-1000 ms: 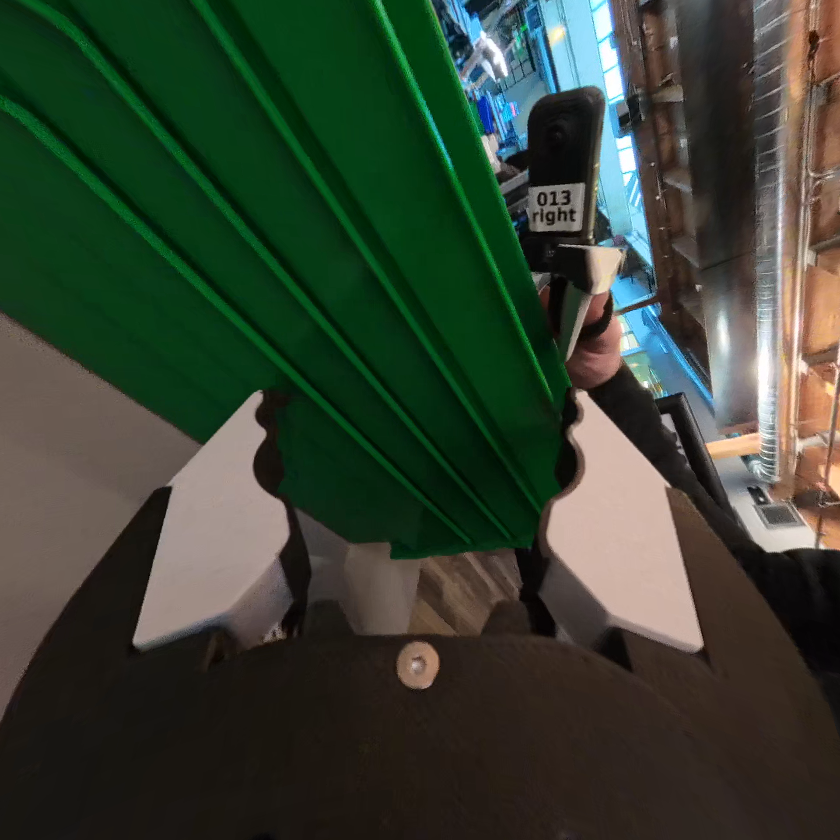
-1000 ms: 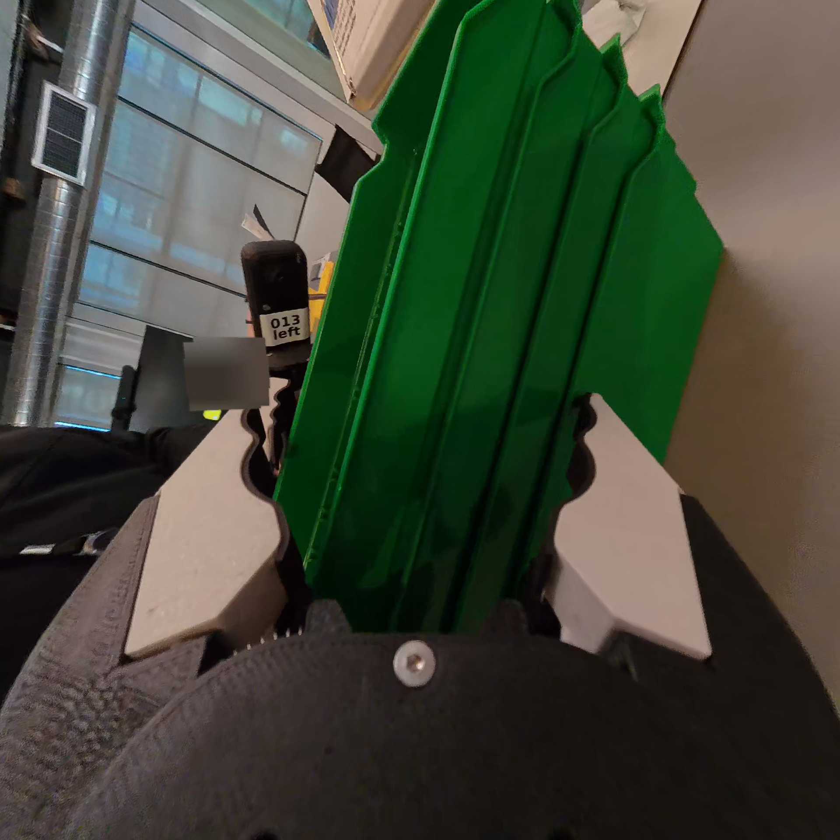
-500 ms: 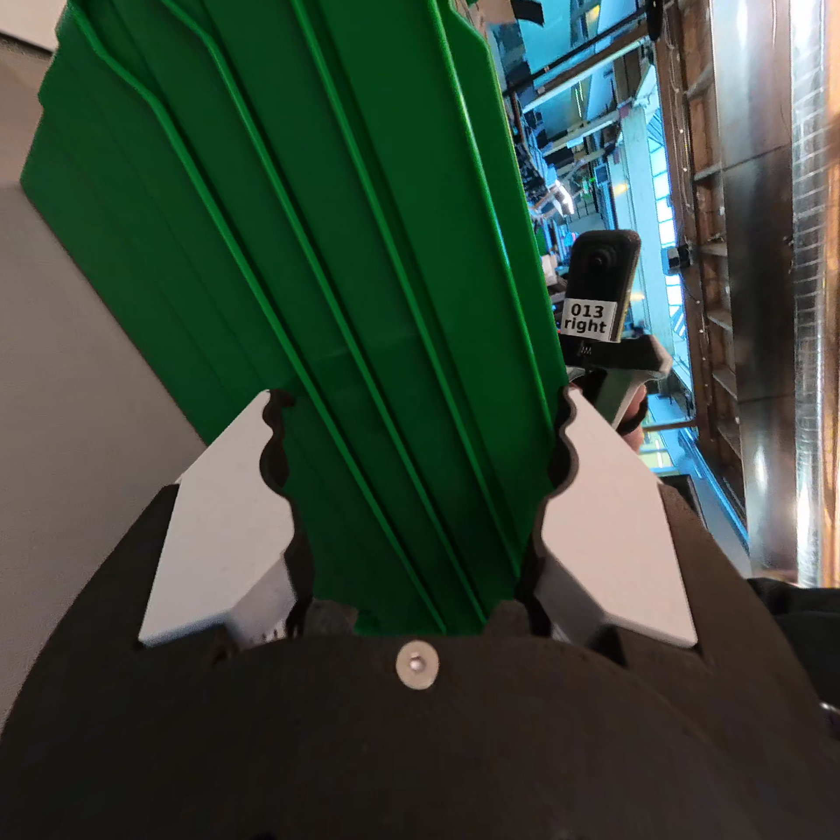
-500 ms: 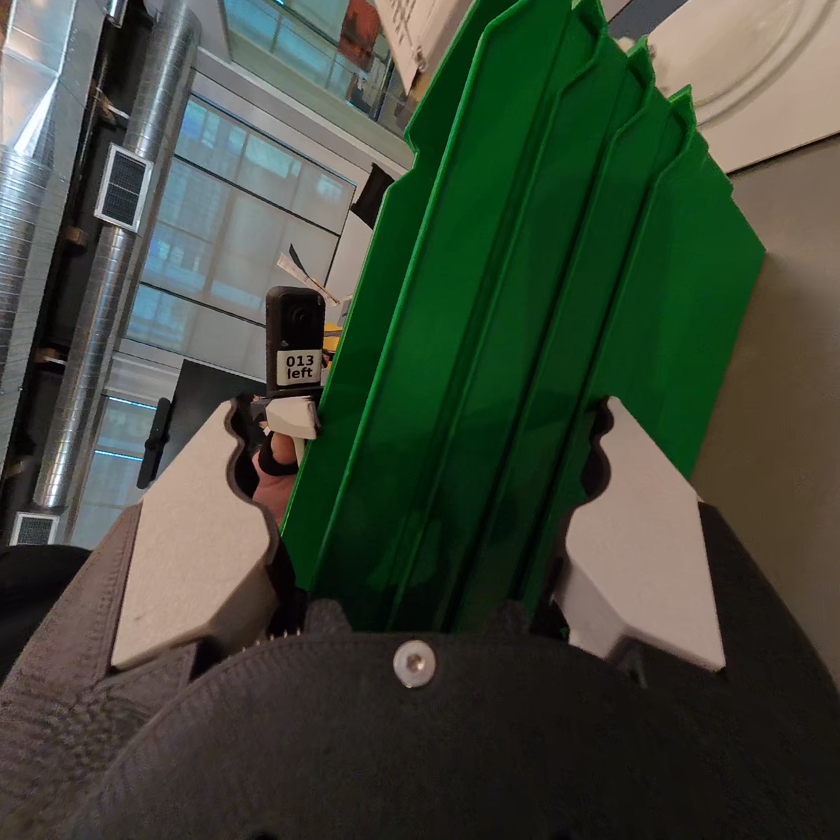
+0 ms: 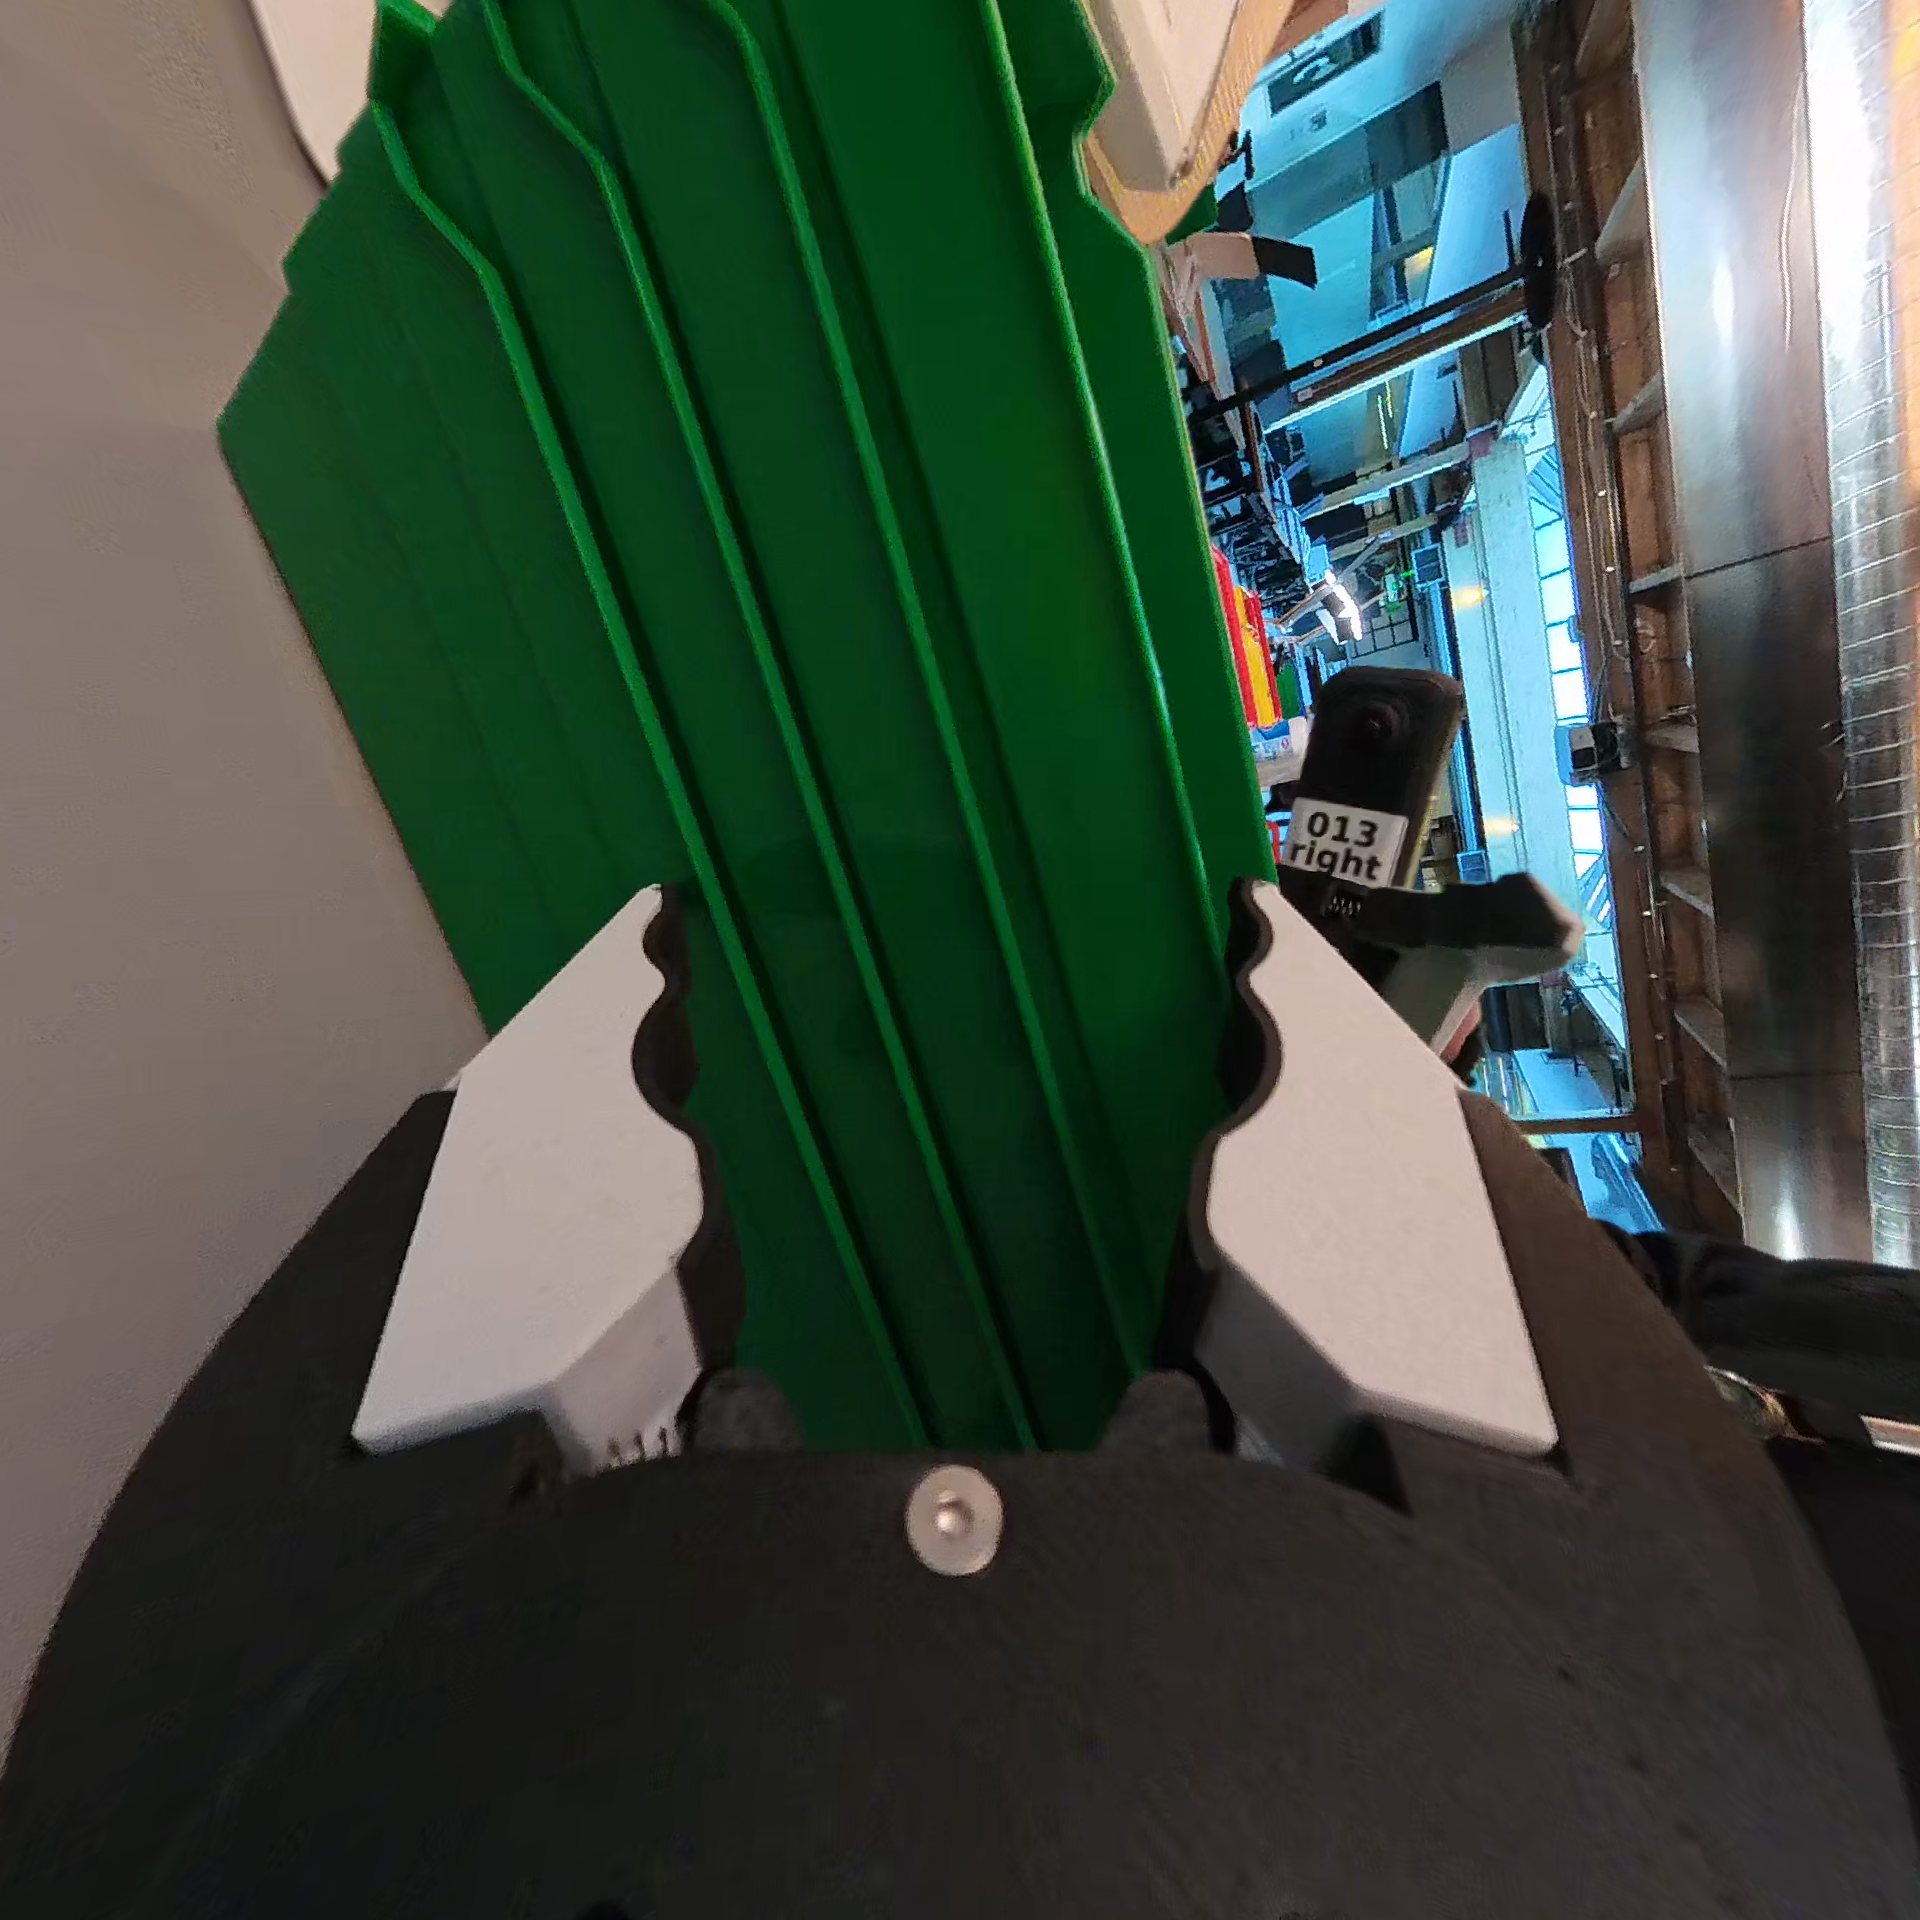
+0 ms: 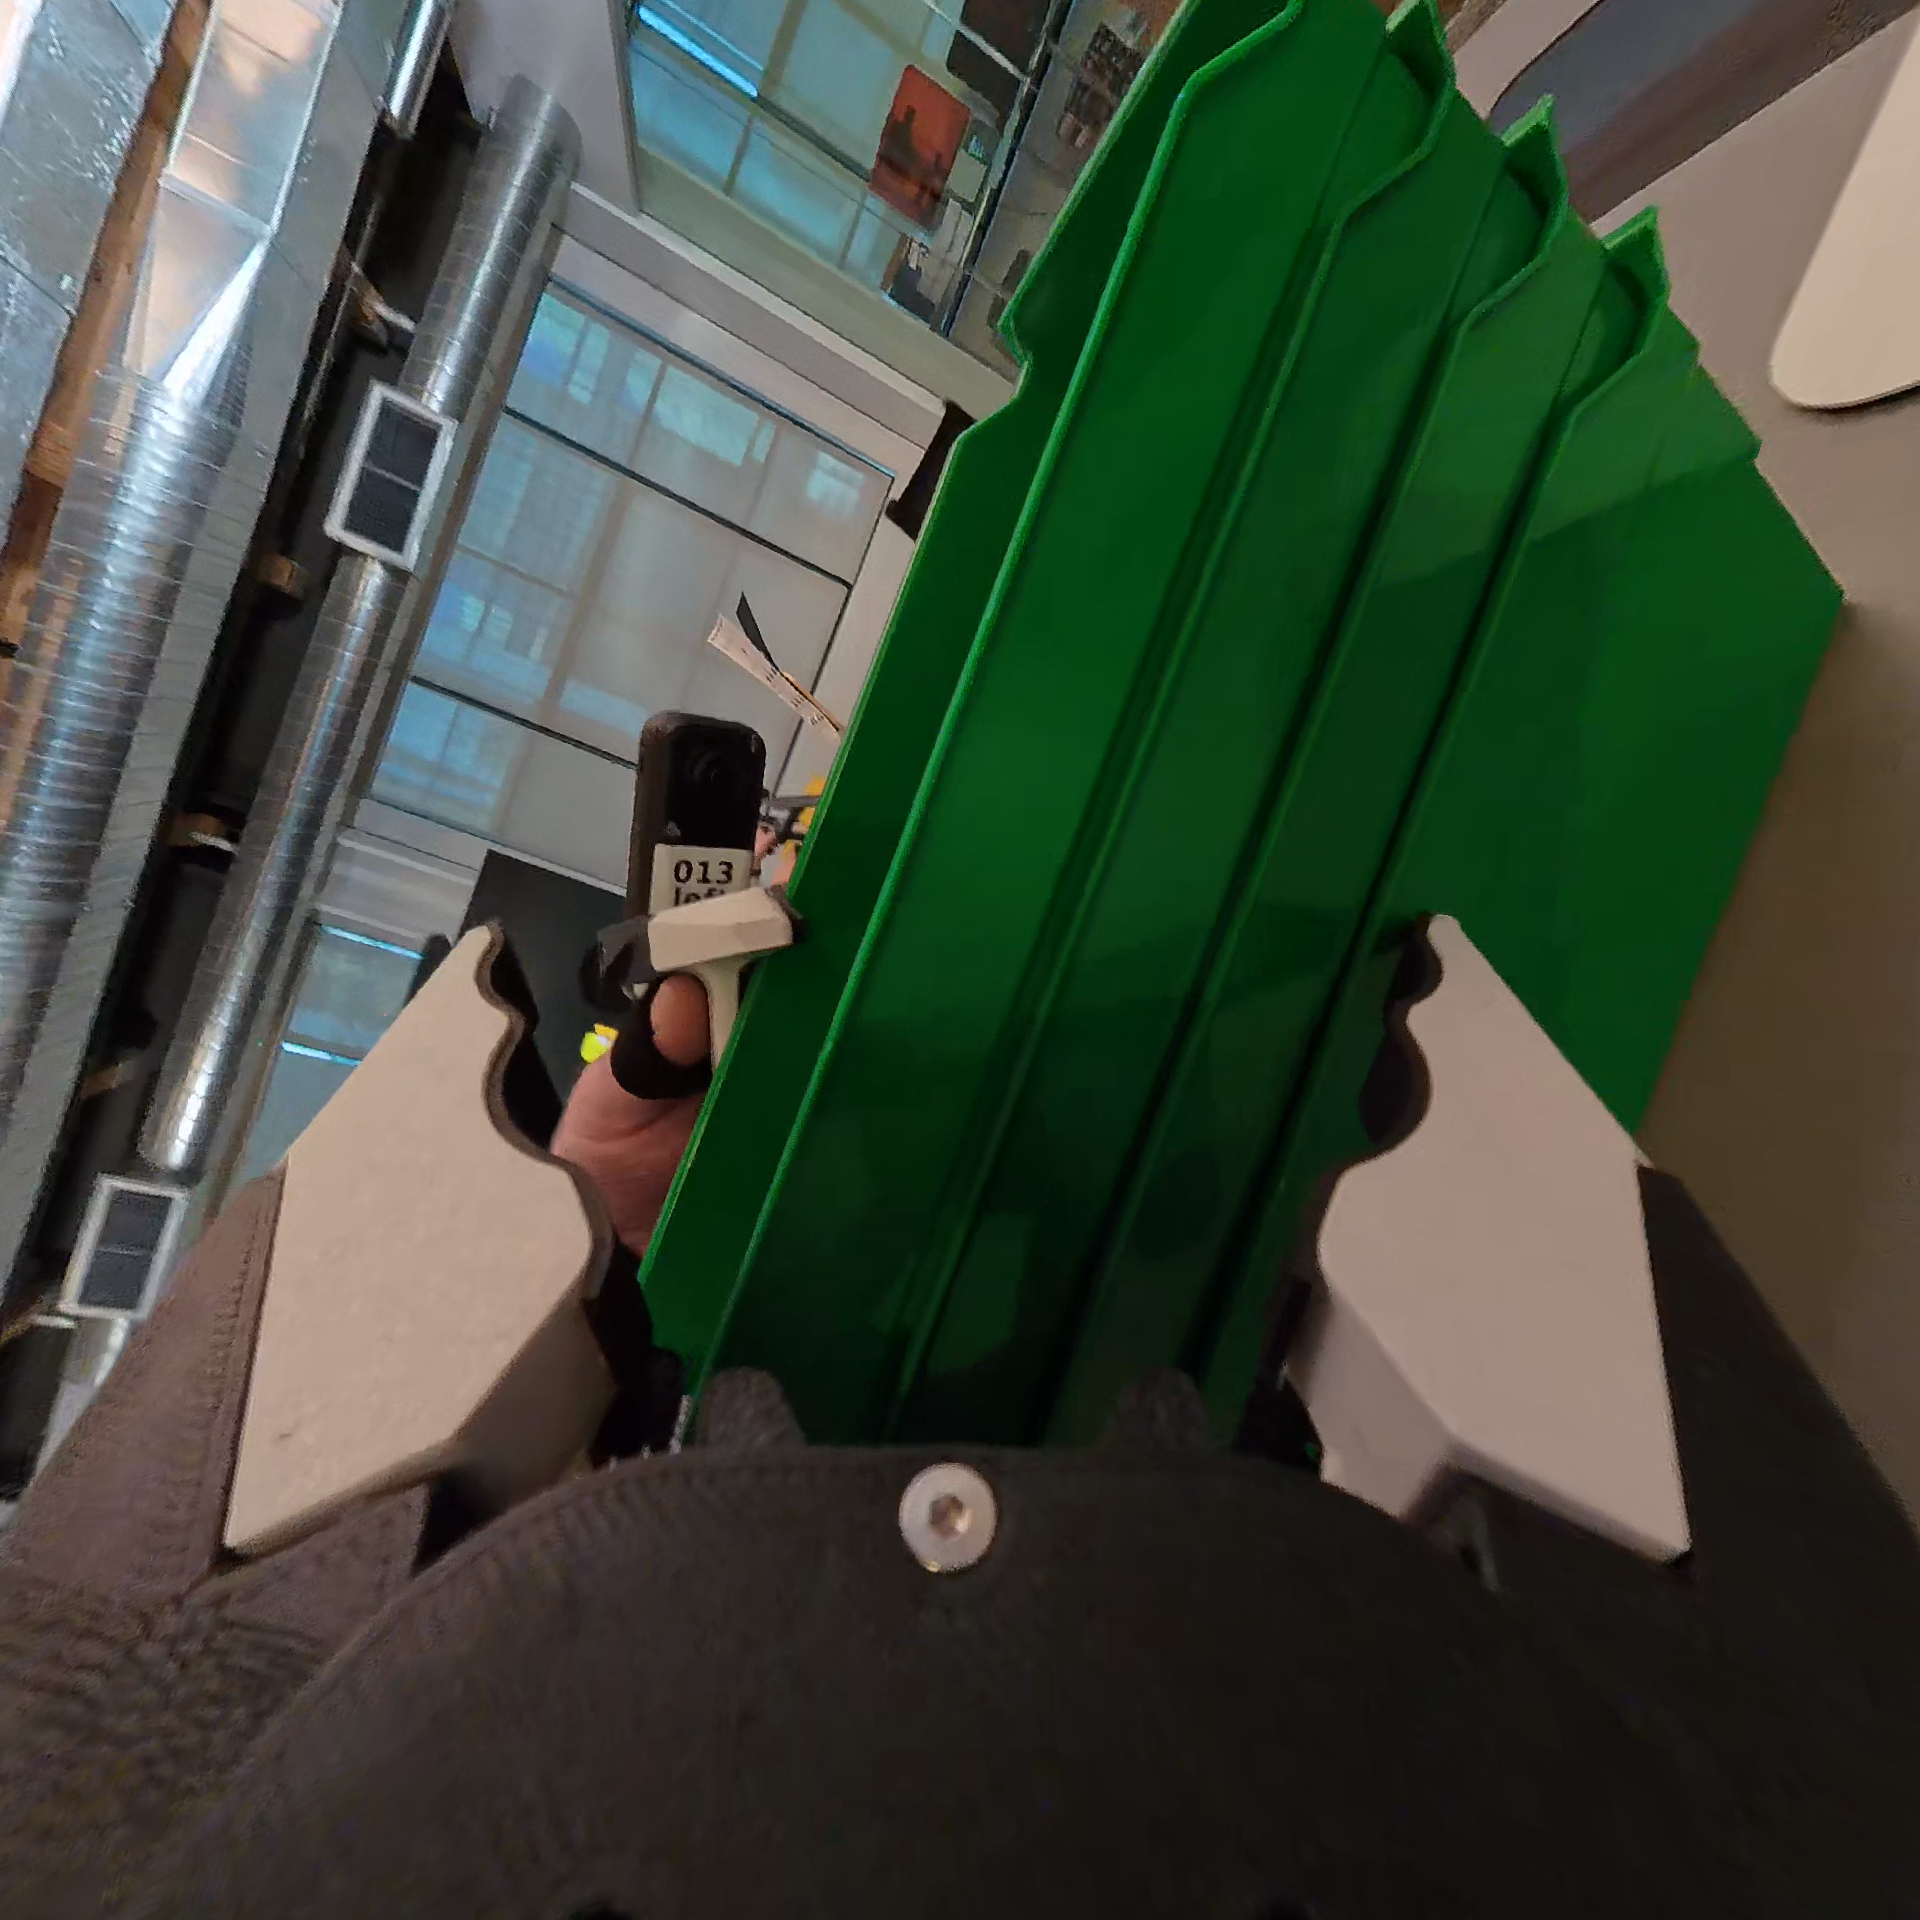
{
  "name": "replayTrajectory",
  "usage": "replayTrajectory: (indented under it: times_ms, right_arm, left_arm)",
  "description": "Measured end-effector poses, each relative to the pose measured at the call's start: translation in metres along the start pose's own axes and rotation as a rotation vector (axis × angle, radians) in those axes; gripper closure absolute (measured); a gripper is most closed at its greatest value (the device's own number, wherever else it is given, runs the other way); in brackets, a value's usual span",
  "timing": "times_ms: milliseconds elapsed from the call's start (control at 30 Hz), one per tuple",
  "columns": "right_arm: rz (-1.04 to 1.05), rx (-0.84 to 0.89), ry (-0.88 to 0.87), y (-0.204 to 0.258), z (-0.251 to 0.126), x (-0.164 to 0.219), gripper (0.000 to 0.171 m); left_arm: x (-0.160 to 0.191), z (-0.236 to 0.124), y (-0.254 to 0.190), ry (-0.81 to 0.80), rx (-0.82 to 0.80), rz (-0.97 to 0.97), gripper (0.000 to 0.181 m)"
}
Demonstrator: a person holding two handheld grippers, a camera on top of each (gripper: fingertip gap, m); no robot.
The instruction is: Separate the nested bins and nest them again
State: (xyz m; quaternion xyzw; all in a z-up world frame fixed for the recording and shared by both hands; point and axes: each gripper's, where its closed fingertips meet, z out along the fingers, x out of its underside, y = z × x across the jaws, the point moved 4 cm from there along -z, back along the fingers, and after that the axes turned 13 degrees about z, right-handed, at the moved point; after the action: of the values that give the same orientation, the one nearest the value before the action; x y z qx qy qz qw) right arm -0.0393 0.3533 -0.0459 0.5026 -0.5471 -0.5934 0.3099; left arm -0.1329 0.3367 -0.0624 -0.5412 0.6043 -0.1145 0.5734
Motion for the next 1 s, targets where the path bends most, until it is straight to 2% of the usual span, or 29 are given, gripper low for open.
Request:
replayTrajectory:
  times_ms: [500, 733, 867, 1000]
  right_arm:
    - [0.042, -0.098, 0.062, 0.014, 0.043, 0.026, 0.014]
    - [-0.009, -0.108, 0.168, 0.024, 0.048, 0.045, 0.014]
    - [-0.005, -0.128, 0.203, 0.023, 0.045, 0.044, 0.014]
    - [-0.04, -0.134, 0.235, 0.023, 0.035, 0.044, 0.018]
  left_arm:
    - [-0.022, -0.051, 0.031, -0.013, -0.063, 0.013, 0.088]
    - [-0.036, -0.065, 0.042, -0.012, -0.053, 0.047, 0.104]
    - [-0.039, -0.068, 0.045, 0.011, -0.102, 0.074, 0.099]
    - [-0.055, -0.079, 0.031, -0.003, -0.262, 0.137, 0.073]
